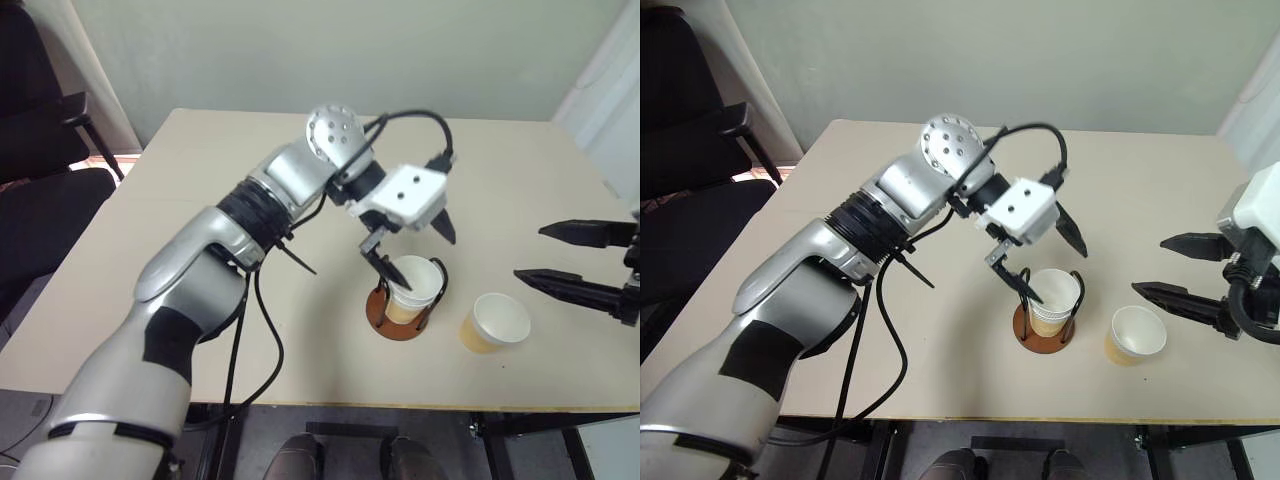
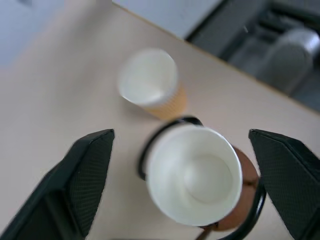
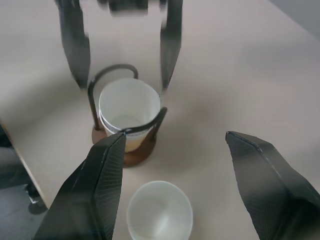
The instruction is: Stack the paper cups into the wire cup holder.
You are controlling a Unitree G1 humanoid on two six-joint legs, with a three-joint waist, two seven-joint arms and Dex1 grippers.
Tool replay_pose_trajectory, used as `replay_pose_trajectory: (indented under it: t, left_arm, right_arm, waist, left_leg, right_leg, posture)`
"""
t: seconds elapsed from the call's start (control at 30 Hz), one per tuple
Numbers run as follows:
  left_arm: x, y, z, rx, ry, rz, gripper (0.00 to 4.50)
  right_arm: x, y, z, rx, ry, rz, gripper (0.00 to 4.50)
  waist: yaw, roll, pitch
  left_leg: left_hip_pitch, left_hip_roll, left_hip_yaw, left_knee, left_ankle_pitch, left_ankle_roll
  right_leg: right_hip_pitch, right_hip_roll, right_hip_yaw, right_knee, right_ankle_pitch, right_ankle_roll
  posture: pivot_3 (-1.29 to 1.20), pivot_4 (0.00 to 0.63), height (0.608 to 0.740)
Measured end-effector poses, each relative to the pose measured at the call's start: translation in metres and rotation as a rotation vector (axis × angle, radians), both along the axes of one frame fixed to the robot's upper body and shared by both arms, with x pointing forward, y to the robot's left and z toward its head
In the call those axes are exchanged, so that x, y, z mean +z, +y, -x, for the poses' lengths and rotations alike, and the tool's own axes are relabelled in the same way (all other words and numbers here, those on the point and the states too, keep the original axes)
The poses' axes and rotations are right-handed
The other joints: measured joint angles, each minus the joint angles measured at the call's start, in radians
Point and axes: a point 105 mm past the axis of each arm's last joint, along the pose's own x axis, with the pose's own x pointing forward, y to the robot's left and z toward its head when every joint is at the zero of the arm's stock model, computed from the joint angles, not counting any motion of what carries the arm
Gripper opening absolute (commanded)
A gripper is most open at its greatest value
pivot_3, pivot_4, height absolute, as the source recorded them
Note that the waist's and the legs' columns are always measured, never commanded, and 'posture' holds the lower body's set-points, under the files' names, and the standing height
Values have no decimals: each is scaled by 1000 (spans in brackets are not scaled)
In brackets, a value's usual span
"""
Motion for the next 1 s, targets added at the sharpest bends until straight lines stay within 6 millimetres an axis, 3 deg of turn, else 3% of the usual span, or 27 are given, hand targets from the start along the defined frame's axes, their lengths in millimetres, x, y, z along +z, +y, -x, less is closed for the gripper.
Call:
replay_pose_trajectory:
  t: [0.1,0.27,0.53,0.67,0.77,0.93,1.0]
  left_arm:
    - [17,9,-3,58,84,71,4482]
    - [42,44,-14,179,146,175,4482]
    - [47,111,-37,403,216,294,4482]
    - [24,136,-44,486,276,324,4482]
    - [17,141,-43,504,307,336,4482]
    - [33,141,-32,471,286,377,4482]
    - [34,141,-29,463,291,388,4482]
  right_arm:
    - [-4,0,-3,4,0,26,3296]
    - [-21,7,0,45,67,62,3296]
    - [-49,18,7,117,171,122,3296]
    - [-73,12,2,110,231,178,3296]
    - [-79,9,-2,116,232,210,3296]
    - [-94,2,-11,134,241,273,3296]
    - [-113,3,-12,169,277,301,3296]
  waist:
    - [0,0,0]
    - [-2,1,0]
    - [-5,2,-1]
    - [-4,2,-1]
    - [-4,2,-1]
    - [-6,2,-1]
    - [-9,1,-1]
  left_leg:
    - [1,0,1,0,0,0]
    - [2,0,1,0,0,0]
    - [3,0,1,0,0,0]
    - [5,0,-1,0,0,0]
    - [4,0,-1,1,0,0]
    - [7,0,-1,0,0,0]
    - [8,1,-2,1,0,0]
  right_leg:
    - [0,0,0,0,0,0]
    - [0,1,1,0,0,0]
    - [1,2,1,0,-1,0]
    - [3,1,2,0,-1,0]
    - [3,2,1,0,-1,0]
    - [5,1,1,1,-1,0]
    - [6,1,1,1,-1,-1]
  posture:
    - [0,150,740]
    - [0,150,740]
    - [0,150,740]
    - [0,150,740]
    - [0,150,740]
    - [0,150,740]
    - [0,150,740]
